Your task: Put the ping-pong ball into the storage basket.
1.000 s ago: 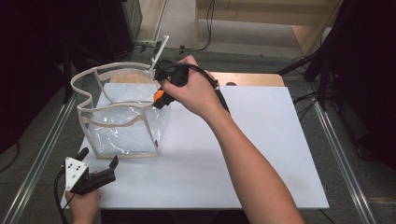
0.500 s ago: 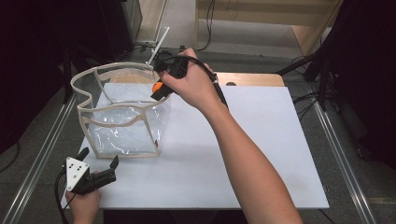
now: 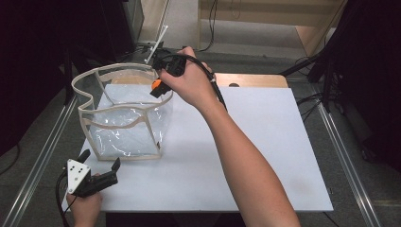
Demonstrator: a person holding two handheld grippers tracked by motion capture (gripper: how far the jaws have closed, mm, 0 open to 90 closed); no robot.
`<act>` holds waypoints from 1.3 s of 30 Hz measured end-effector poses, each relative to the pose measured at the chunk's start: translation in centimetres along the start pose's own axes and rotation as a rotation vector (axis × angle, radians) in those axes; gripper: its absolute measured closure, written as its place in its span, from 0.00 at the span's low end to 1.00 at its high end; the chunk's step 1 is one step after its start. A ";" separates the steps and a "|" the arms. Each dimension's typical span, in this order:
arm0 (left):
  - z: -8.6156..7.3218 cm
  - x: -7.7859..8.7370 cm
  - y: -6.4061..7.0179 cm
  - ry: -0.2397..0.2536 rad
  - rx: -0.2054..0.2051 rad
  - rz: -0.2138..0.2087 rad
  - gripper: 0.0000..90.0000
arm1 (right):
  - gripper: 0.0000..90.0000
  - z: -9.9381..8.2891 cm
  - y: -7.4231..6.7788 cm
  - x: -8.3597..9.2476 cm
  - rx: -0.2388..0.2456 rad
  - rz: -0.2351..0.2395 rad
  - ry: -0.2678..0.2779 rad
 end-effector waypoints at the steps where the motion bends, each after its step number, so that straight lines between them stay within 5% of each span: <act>1: 0.0 0.0 0.0 0.000 0.000 0.000 0.00 | 0.54 0.0 0.1 -0.1 -0.003 -0.003 -0.002; 11: 0.0 0.0 0.0 0.003 0.003 0.000 0.00 | 0.54 0.0 0.7 -1.0 -0.010 -0.017 -0.012; 29: 0.1 -0.1 -0.1 0.006 0.006 -0.006 0.00 | 0.52 -0.5 0.6 -3.2 -0.045 -0.005 -0.107; 39: 0.1 -0.1 -0.1 0.000 0.003 -0.008 0.00 | 0.18 -0.9 0.4 -1.7 -0.095 -0.032 -0.035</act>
Point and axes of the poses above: each handheld gripper's, and its own axes: x roughly backward along the jaws, z roughly out of its top, y roughly to its right, the point moved 5 cm from there along -x, roughly forward along the jaws, and after that the axes turned 10 degrees about -y, right-handed, at the moved point
